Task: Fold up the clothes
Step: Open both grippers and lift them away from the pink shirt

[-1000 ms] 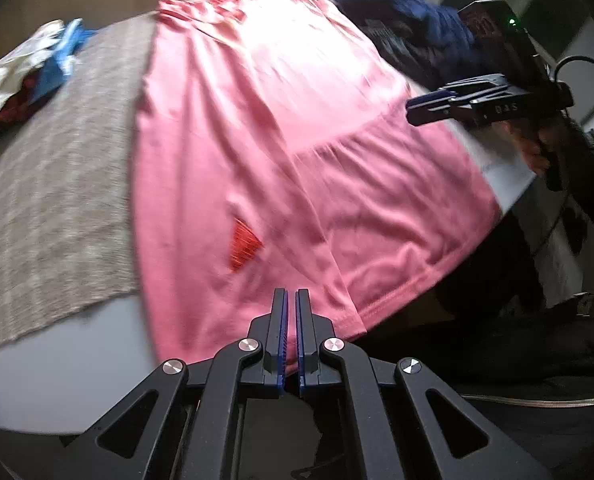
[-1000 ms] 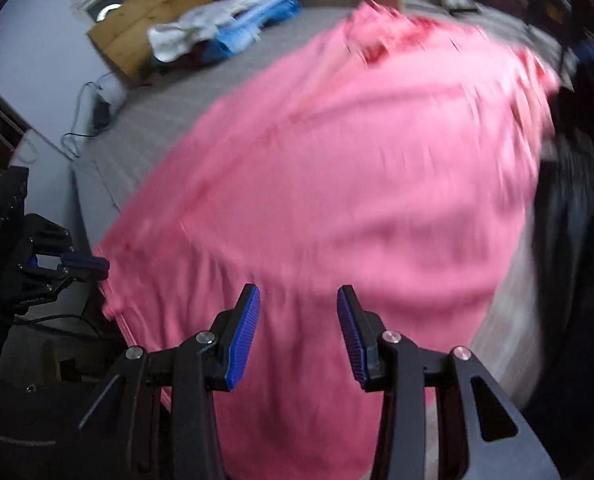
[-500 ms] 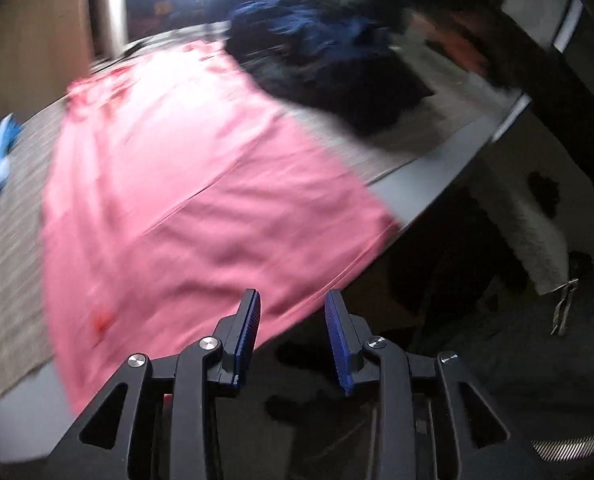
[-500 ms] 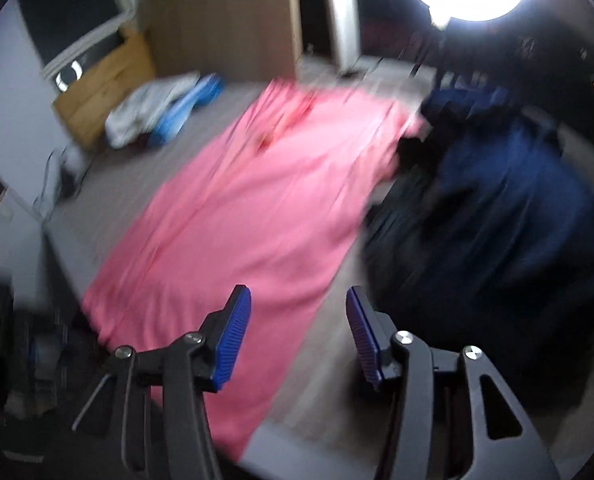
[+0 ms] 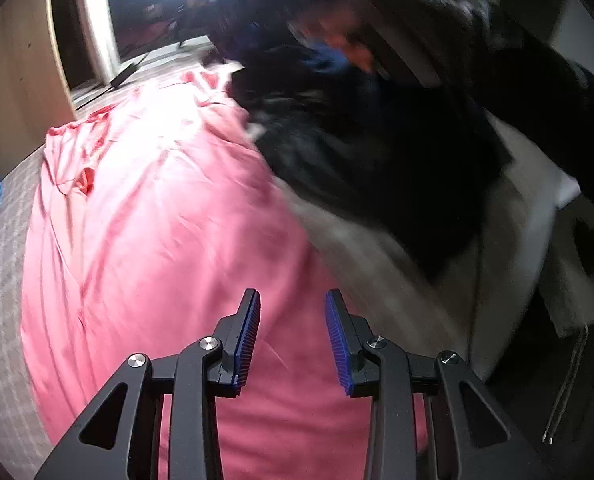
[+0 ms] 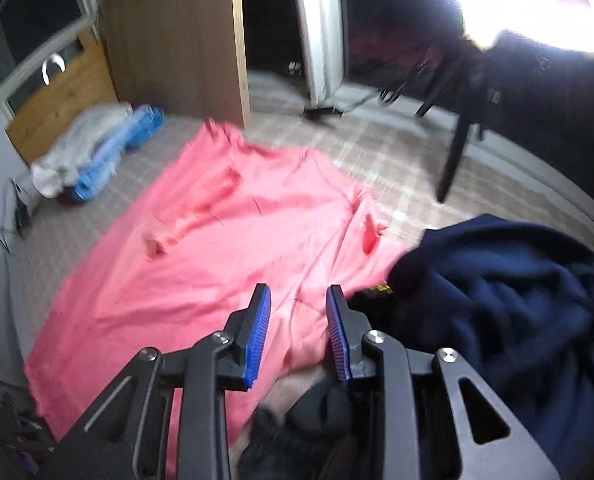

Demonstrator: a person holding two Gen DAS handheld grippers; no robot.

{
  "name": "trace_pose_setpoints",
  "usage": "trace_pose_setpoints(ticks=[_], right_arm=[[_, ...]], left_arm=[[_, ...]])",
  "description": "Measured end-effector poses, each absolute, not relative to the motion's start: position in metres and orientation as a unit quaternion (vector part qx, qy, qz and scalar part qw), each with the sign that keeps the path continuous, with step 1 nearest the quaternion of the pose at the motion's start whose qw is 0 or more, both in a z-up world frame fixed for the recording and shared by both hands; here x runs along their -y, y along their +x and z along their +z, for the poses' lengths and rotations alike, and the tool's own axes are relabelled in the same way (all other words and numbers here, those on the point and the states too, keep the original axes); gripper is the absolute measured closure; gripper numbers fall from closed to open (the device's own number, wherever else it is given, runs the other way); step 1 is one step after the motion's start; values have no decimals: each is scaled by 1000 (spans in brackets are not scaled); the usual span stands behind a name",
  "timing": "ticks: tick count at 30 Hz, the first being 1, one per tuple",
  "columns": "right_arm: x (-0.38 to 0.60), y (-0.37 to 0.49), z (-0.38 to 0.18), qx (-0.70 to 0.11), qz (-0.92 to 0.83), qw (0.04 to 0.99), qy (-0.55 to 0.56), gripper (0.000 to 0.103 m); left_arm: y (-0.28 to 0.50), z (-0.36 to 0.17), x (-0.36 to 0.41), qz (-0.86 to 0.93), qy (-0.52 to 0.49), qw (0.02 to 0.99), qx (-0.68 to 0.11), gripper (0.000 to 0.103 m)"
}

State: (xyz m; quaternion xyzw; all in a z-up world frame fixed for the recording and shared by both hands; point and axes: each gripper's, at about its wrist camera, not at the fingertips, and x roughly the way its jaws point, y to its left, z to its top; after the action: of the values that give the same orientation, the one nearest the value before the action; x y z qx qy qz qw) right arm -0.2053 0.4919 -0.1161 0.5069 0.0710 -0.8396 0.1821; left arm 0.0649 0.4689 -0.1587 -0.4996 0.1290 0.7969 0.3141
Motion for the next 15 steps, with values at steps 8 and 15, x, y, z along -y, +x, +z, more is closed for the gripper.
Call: trace_pose_setpoints(ticks=[8, 15], right_arm=[[-536, -204, -147, -133, -821, 135, 539, 85], [-581, -197, -157, -160, -814, 100, 550, 103]], left_arm=[[-5, -162, -494, 805, -487, 303, -155, 71], [-71, -170, -536, 808, -464, 313, -185, 70]])
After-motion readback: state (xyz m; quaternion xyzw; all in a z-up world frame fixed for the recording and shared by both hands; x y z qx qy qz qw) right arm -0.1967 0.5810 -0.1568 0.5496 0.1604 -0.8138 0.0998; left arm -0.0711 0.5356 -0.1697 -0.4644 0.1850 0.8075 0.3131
